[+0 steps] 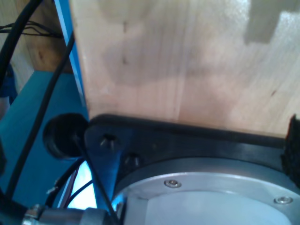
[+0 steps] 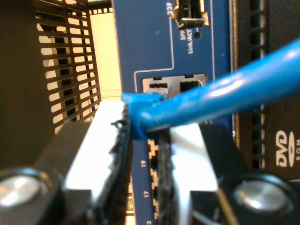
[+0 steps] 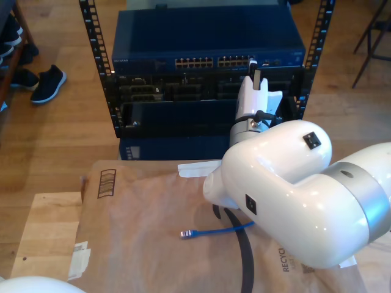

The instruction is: Grab the cable and plug it in

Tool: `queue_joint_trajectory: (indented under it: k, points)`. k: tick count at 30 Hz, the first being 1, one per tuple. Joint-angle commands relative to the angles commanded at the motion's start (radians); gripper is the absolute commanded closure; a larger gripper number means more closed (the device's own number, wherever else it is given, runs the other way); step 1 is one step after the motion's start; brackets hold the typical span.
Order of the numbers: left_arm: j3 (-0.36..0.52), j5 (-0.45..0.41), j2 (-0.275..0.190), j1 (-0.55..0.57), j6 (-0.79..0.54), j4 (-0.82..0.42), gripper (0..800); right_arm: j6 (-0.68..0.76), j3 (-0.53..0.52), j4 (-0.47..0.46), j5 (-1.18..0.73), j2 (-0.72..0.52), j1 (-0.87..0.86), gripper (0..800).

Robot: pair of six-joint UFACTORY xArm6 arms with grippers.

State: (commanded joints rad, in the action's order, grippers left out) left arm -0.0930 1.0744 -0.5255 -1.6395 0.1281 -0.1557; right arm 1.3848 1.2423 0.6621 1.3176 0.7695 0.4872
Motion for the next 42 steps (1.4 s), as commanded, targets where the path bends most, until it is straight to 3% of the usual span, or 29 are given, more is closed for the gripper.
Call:
queue_joint_trajectory:
  k: [36, 42]
  points:
    - [0.000, 0.000, 0.002, 0.002, 0.000, 0.000, 0, -0.043, -0.021, -0.005, 0.008, -0.008, -0.008, 800]
    - [0.000, 0.000, 0.000, 0.002, 0.000, 0.000, 0, -0.041, -0.025, -0.052, 0.009, -0.006, -0.009, 800]
